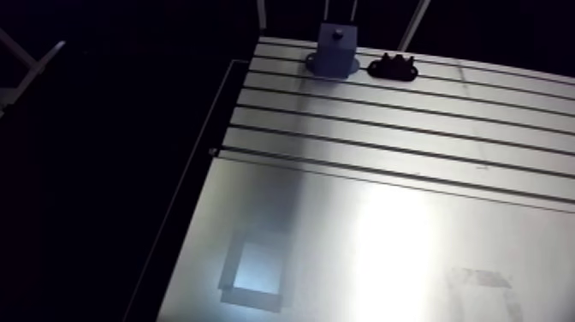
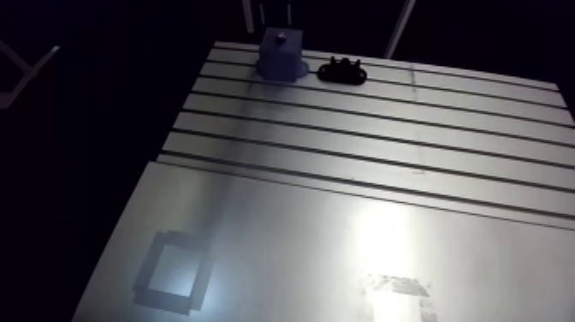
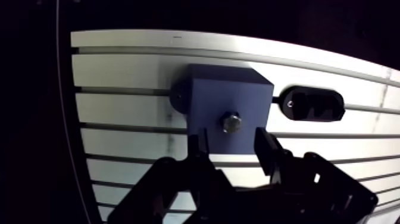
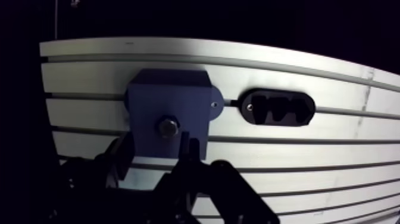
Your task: Pick up the M10 bolt and insert it into the hex recess until seated.
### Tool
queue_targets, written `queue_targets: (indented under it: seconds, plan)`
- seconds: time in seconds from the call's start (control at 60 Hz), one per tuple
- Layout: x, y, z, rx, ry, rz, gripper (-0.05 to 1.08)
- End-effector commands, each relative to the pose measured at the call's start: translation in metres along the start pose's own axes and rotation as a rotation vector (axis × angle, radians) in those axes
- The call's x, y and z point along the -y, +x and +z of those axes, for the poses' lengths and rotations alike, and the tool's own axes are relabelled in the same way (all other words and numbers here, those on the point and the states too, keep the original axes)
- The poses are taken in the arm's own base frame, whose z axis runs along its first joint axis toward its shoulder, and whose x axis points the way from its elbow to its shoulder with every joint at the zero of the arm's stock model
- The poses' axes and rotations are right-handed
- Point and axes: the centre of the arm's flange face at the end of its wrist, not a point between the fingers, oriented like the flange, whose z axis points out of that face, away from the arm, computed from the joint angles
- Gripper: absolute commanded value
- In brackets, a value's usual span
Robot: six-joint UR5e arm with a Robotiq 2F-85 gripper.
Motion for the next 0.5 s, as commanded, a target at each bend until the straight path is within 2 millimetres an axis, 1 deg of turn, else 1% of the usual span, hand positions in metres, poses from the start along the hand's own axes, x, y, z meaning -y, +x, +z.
queue_targets:
  seconds: [0.017, 0.25, 0.5]
  plan:
    - [-0.0002, 0.0013, 0.0044, -0.028, 0.0, -0.04, 0.49]
    - [-0.002, -0.0005, 0.0091, -0.02, 0.001, -0.062, 0.49]
    - [-0.004, -0.0001, 0.0066, -0.023, 0.005, -0.058, 0.49]
